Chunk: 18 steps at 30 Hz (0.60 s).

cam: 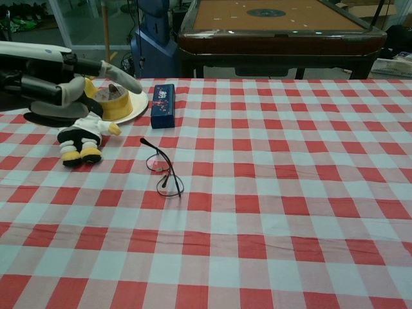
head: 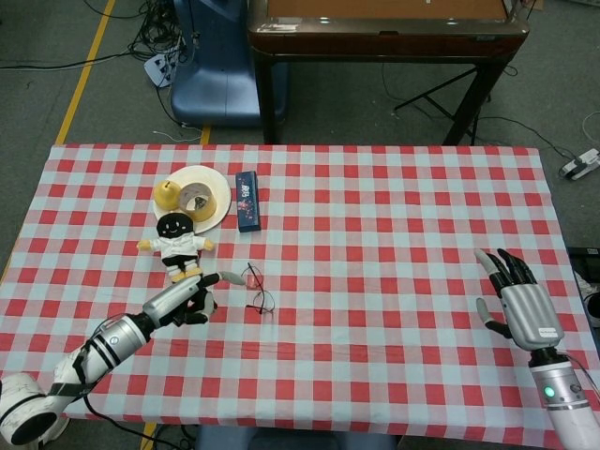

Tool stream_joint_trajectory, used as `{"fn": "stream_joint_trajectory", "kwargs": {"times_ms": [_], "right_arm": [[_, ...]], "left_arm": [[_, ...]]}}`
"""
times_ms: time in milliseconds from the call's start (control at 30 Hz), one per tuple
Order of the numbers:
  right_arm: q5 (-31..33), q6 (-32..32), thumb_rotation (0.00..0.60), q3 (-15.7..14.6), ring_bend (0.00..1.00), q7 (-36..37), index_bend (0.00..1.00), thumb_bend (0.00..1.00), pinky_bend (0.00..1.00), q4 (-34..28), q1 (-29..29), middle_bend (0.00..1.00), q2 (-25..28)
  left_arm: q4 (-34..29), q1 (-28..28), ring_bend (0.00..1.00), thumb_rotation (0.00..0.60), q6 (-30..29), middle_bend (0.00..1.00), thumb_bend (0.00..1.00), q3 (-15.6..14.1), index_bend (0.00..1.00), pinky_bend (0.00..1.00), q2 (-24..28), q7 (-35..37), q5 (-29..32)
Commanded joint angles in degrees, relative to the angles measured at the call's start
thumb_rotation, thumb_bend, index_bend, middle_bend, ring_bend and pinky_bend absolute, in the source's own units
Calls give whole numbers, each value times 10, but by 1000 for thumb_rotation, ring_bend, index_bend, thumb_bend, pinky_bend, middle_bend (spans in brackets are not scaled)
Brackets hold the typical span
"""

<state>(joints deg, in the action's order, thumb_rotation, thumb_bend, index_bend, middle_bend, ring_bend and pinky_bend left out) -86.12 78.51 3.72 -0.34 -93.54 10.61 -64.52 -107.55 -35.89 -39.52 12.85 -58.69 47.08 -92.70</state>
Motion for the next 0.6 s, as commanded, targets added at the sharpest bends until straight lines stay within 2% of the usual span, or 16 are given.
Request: {"fn": "stream_joint_trajectory", "kwargs": {"times_ms": [33,233,600], "right_arm": [[0,0,600,2,0,-2,0,440,83,-3,1,133,4],[7,10,600,16,0,-19,0,440,83,-21,4,134,22],[32,9,600,33,0,-38,0,440,83,-42,9,133,32]], "left_arm": [[14,13,936,597,-55,940,898,-29,224,938,-16,-55,-41],[38,40,934,600,-146,940,899,-55,172,938,-61,-234,-89],[82,26,929,600,-169,938,899,-95,96,934,-112,-359,-122]]}}
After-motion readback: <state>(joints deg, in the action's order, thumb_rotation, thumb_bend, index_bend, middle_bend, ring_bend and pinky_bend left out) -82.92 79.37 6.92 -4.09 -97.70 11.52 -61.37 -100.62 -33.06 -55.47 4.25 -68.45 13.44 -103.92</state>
